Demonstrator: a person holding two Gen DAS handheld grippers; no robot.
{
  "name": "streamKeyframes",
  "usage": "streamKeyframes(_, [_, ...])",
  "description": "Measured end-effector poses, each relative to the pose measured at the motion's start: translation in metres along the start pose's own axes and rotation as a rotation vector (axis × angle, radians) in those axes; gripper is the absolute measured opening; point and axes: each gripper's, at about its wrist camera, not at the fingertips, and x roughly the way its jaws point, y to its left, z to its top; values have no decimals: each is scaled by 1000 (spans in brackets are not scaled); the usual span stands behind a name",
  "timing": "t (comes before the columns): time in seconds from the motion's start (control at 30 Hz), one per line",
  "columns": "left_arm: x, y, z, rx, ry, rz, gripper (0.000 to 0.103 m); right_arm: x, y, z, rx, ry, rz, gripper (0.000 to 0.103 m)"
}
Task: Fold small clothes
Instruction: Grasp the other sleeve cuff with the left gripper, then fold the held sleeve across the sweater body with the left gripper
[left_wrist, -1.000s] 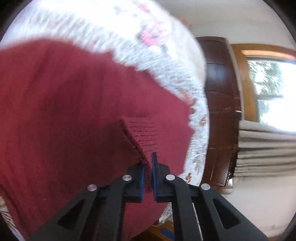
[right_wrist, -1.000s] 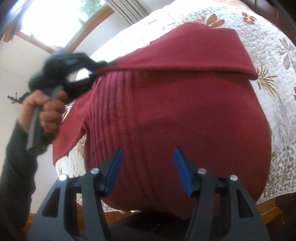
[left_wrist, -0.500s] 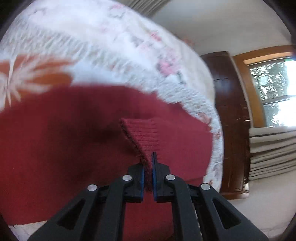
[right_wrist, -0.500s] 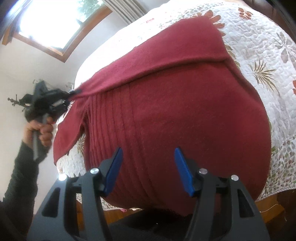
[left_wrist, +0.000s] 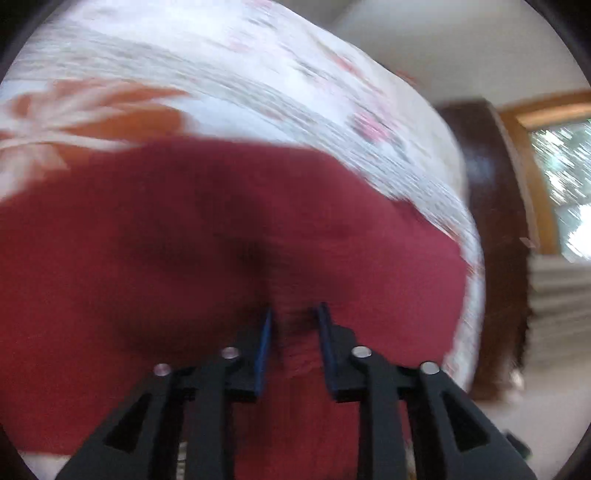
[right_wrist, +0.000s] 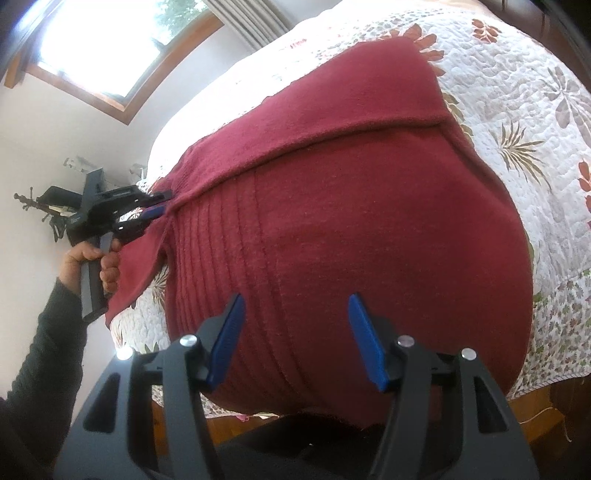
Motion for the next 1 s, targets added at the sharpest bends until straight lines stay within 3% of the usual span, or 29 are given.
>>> streamKeyframes(0.03, [-11, 0, -2, 2, -30, 19, 27, -1, 0, 0, -4, -1, -3, 59])
streamKeyframes(0.1, [-34, -8, -7, 4, -101, -33, 44, 1, -1, 0, -4, 4, -5, 60])
streamKeyframes(0.13, [-38, -15, -10, 19, -112, -50, 47, 2, -1, 1, -2, 12, -3, 60])
streamKeyframes(0.27, [-13, -36, -17, 60, -48, -108, 55, 4, 11, 3, -51, 23, 7, 61])
streamKeyframes(0.4, [29, -10, -23, -33, 47, -35, 64, -4, 24, 7, -105, 13, 12, 63])
streamKeyframes(0.47, [18, 1, -29, -78, 29, -84, 66, -7, 26, 9, -114, 12, 12, 64])
streamKeyframes(0.57, [-29, 20, -47, -139, -81, -190, 79, -8, 25, 12, -113, 16, 14, 64])
streamKeyframes(0.63, [-75, 60, -71, -220, -224, -228, 83, -3, 27, 14, -117, 27, 16, 64])
streamKeyframes(0.7, [-112, 105, -93, -336, -336, -212, 86, 0, 31, 16, -129, 39, 22, 64])
streamKeyframes(0.83, [-186, 230, -159, -672, -553, -194, 99, 10, 53, 14, -189, 70, 30, 67])
streamKeyframes(0.9, [-208, 287, -190, -816, -600, -175, 99, 16, 68, 12, -226, 87, 35, 67])
streamKeyframes(1.0, [-221, 338, -215, -939, -647, -216, 99, 20, 85, 9, -264, 103, 45, 67])
